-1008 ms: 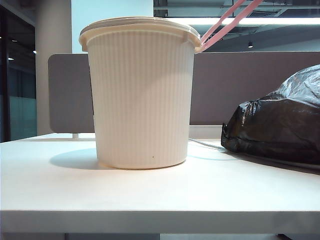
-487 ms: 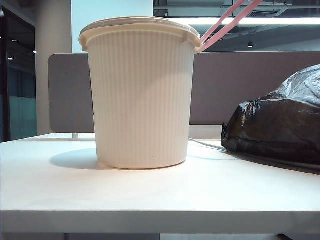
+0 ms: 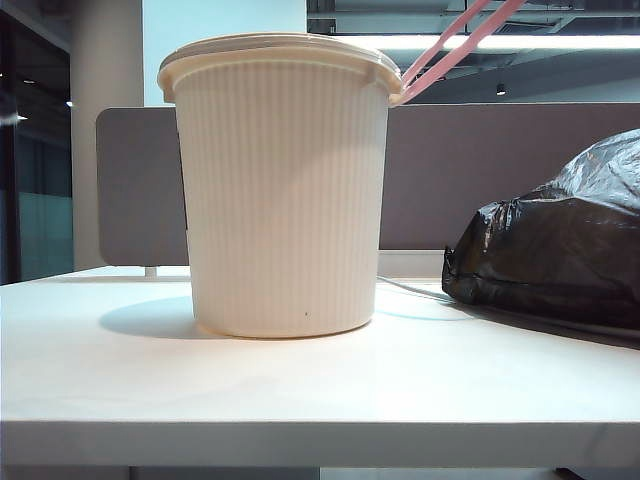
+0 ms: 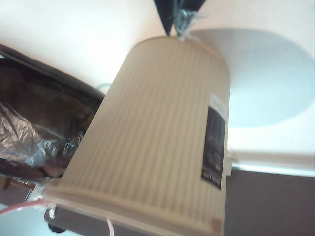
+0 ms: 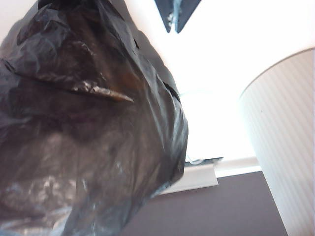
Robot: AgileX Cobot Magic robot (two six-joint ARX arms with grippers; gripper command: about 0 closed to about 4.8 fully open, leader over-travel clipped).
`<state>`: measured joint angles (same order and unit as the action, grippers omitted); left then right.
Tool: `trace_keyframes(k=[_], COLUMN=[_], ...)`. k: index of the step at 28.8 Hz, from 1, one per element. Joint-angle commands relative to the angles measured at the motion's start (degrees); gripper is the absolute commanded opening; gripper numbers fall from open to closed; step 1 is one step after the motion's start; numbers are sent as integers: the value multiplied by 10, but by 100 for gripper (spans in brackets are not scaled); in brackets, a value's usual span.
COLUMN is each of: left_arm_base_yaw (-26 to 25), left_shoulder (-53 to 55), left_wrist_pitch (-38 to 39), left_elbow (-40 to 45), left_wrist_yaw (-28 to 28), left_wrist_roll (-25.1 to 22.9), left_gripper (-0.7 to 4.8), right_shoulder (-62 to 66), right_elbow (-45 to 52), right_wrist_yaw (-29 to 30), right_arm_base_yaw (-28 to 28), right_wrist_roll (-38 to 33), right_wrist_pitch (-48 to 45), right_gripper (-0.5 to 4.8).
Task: Open the ring lid of the trash can, pull out the black garbage bag inside, and place it on the table.
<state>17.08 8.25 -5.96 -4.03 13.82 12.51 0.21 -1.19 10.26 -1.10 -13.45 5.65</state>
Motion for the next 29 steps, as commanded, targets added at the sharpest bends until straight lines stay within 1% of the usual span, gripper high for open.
trace_keyframes(k=[1, 6, 13, 17, 23, 29], left_arm_base_yaw=[0, 0, 0, 0, 0, 0], left_shoulder=[0, 0, 0, 0, 0, 0], left_wrist_pitch=[-15, -15, -12, -11, 27, 50], left_elbow=[10, 25, 35, 35, 35, 35], left_wrist_yaw=[-1, 5, 5, 5, 5, 3], left_wrist_roll=[2, 2, 2, 1, 2, 5], left_gripper=[-6, -6, -6, -6, -6, -6], right_shoulder=[0, 0, 0, 0, 0, 0], right_elbow=[2, 2, 6, 9, 9, 9], right_wrist_yaw=[-1, -1, -3, -3, -5, -5], right_arm_base_yaw=[-1, -1, -1, -1, -1, -1], right_wrist_roll=[17, 44, 75, 76, 75, 75], right_wrist_pitch=[-7, -5, 32, 35, 35, 35], right_gripper=[-1, -1, -1, -1, 0, -1])
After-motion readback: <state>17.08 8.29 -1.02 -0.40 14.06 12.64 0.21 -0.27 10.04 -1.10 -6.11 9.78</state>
